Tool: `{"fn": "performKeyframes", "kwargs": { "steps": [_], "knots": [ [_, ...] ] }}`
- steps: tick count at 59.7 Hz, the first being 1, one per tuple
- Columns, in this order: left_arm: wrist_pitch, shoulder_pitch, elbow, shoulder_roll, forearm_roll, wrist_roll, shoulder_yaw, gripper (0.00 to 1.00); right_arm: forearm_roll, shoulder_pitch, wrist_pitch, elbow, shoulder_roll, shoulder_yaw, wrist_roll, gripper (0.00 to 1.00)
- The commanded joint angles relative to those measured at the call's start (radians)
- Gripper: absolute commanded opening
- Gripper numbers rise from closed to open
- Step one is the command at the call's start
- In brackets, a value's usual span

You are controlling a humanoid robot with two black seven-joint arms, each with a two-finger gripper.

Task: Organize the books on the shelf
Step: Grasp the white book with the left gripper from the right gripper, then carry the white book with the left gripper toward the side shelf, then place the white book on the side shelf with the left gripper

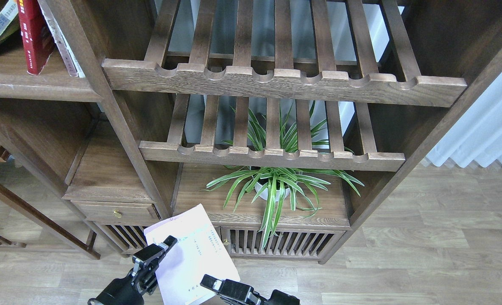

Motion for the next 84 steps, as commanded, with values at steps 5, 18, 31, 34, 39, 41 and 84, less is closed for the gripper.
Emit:
{"fn": "performKeyframes", "kwargs": {
  "steps": [5,18,31,34,39,41,84],
  "knots": [
    [0.0,0.0,-0.023,0.052,0.0,0.0,-0.006,0.09,0.001,0.001,0.0,-0.001,-0.001,0.002,0.002,0.11],
    [0.0,0.003,-0.043,0.083,0.0,-0.002,-0.06,0.11,-0.036,0.005,0.0,0.0,-0.001,-0.015,0.011,0.99],
    [0.0,0.06,-0.141,0.197,0.006,0.001,-0.176,0.09,-0.037,0.002,0.0,-0.015,-0.001,-0.016,0.012,1.0],
    [0.0,0.095,-0.182,0.253,0.014,0.004,-0.239,0.09,-0.037,0.002,0.0,-0.015,-0.001,-0.009,0.014,1.0],
    [0.0,0.16,-0.232,0.313,0.04,0.009,-0.36,0.1,-0.036,0.002,0.0,-0.02,-0.001,-0.007,0.014,1.0],
    [0.0,0.192,-0.251,0.339,0.052,0.007,-0.428,0.1,-0.036,0.002,0.0,-0.023,-0.001,-0.007,0.015,1.0],
    [0.0,0.14,-0.239,0.477,0.319,0.265,-1.362,0.07,-0.034,0.001,0.0,-0.07,-0.001,-0.006,0.015,1.0]
  ]
}}
